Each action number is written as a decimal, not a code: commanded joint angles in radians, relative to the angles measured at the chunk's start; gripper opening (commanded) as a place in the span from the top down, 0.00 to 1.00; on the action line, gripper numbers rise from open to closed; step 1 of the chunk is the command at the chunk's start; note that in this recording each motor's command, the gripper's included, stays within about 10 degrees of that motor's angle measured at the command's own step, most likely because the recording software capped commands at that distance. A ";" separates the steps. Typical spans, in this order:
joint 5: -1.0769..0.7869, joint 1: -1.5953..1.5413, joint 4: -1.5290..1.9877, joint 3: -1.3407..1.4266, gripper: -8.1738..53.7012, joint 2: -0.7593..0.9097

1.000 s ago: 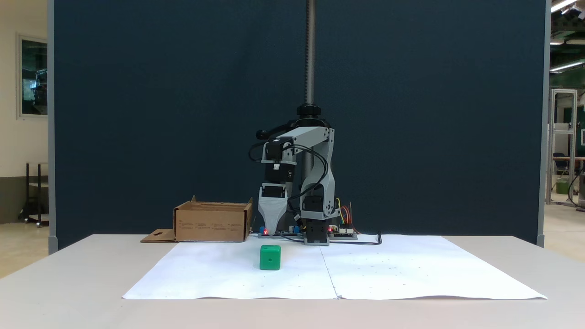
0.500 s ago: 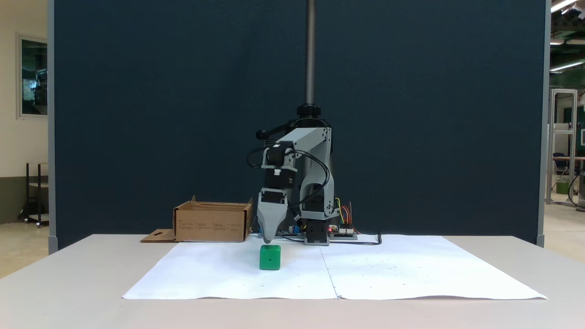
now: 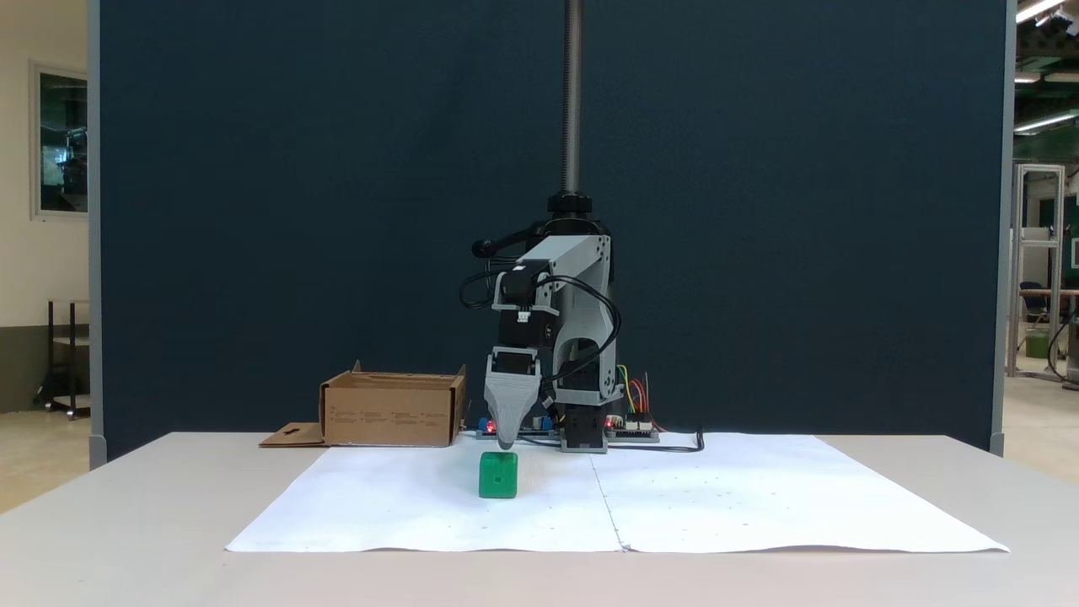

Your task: Grasp a green dice and put it in the bin.

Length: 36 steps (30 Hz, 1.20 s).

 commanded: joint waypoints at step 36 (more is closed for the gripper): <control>-0.006 0.021 -0.094 -0.112 0.17 -0.193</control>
